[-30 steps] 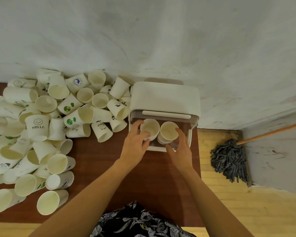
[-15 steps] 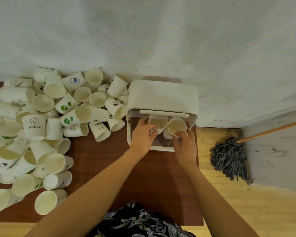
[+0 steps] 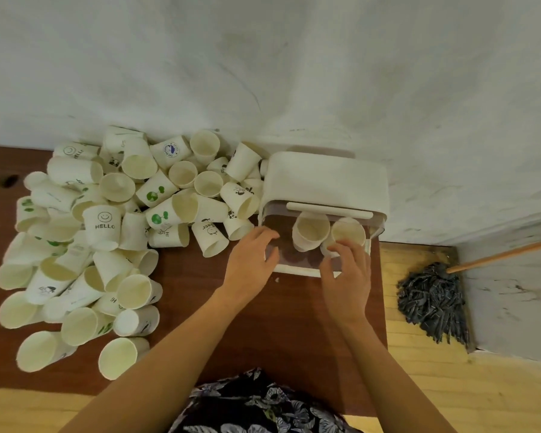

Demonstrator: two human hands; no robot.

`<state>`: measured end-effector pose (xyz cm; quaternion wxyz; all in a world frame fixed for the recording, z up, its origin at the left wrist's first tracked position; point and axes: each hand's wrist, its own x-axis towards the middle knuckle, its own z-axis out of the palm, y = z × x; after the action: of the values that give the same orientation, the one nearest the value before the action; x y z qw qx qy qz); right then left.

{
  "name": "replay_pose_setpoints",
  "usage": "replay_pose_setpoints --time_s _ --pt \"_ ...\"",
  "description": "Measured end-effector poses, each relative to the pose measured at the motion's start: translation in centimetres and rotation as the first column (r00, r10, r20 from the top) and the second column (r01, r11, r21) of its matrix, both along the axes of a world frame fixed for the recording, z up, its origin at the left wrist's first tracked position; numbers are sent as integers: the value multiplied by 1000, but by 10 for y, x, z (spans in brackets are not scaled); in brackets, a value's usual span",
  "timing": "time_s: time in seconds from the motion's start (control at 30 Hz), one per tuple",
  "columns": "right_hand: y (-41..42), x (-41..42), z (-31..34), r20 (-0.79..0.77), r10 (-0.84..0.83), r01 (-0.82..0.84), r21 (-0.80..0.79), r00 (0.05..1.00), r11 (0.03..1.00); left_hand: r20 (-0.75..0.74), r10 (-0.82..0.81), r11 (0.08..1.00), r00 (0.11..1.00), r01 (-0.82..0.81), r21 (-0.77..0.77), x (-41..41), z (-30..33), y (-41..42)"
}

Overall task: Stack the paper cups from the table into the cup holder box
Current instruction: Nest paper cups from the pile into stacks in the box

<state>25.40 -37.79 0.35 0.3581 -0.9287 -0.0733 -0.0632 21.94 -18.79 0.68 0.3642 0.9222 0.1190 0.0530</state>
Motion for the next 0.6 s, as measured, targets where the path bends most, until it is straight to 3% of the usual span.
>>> replay_pose_setpoints --time_s 0.1,0.2,0.33,0.43,0.6 --pt "30 -11 5 -116 151 -147 45 982 988 -31 53 997 998 -52 56 -20 1 32" --pt "64 -17 4 -194 284 -292 -15 939 956 -106 130 981 986 -113 156 -31 0 76" --pt "113 -16 0 -317 360 -392 -40 877 919 -218 246 946 944 -185 265 -35 -2 139" --pt "144 -8 -3 -420 299 -335 -14 857 942 -235 302 927 924 -227 299 -36 -5 170" --pt "182 9 -14 -547 148 -140 56 824 989 -331 217 933 918 -96 346 -29 -14 198"
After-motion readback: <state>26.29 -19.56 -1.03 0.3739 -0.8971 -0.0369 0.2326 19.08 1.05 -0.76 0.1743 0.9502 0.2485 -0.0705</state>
